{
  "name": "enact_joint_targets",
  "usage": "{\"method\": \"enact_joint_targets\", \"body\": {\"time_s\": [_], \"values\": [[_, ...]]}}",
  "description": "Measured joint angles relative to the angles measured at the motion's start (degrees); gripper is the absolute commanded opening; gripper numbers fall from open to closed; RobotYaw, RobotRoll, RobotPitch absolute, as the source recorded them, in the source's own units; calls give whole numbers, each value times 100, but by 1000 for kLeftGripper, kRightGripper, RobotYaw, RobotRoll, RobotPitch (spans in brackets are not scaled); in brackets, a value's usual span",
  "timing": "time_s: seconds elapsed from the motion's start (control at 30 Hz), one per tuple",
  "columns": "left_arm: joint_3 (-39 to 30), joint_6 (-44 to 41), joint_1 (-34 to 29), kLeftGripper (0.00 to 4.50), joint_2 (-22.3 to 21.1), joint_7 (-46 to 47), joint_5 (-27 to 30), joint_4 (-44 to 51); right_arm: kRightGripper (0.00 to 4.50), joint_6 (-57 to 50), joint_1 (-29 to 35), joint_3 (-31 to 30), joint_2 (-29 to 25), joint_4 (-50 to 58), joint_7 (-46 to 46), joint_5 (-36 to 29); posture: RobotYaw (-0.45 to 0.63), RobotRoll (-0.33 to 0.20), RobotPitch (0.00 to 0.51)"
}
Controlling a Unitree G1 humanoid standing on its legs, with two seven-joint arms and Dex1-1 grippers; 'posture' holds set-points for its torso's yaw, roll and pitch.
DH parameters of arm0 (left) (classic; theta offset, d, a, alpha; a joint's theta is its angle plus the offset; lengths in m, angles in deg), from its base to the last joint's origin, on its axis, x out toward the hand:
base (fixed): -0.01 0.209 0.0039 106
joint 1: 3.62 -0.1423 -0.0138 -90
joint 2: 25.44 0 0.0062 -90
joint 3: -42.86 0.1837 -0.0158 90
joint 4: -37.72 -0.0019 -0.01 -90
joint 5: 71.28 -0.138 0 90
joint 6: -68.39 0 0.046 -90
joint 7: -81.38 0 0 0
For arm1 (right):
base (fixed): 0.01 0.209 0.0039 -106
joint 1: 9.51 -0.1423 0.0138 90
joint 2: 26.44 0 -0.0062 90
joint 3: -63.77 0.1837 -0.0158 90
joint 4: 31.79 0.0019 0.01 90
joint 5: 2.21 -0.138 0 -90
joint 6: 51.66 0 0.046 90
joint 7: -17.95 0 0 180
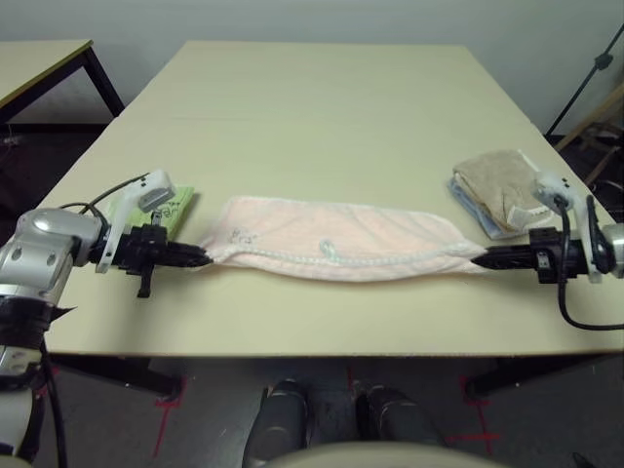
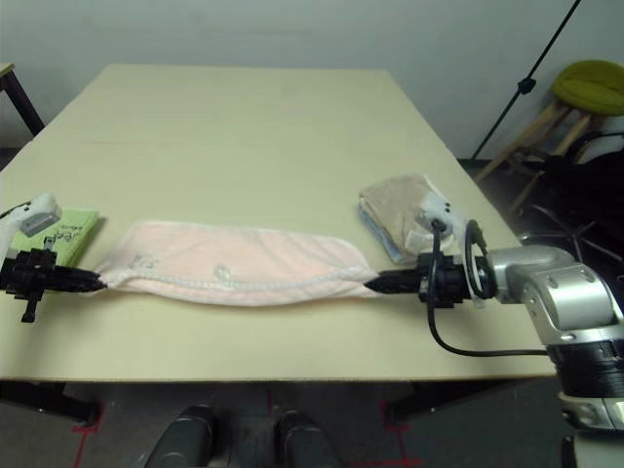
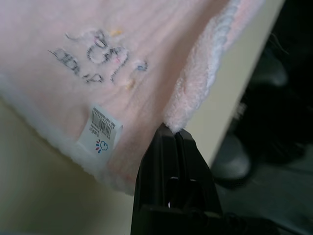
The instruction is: Fold the towel and set it aside.
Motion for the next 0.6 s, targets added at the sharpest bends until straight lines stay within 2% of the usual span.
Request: {"method": "enact_joint_targets", "body": {"time_s": [0.13, 0.23, 0.33, 0.47, 0.6], "values": [[46, -299, -278, 16, -273, -162, 172, 476, 0, 251, 192, -21, -61, 19, -4, 91, 104, 0, 98], [134, -371, -90, 16, -207, -128, 155, 564, 0, 590, -124, -44, 130, -292, 220, 316, 104, 0, 98], [322, -256, 521, 16, 19, -42, -12, 340, 0, 1008, -589, -143, 384, -753, 442, 623, 103, 0, 97], [665, 254, 1511, 16, 404, 19, -501, -482, 0, 1528, -1195, -225, 724, -1397, 626, 981, 97, 0, 96], [912, 789, 2207, 16, 771, 65, -928, -1347, 0, 1848, -1452, -392, 875, -1710, 634, 1220, 89, 0, 95]]}}
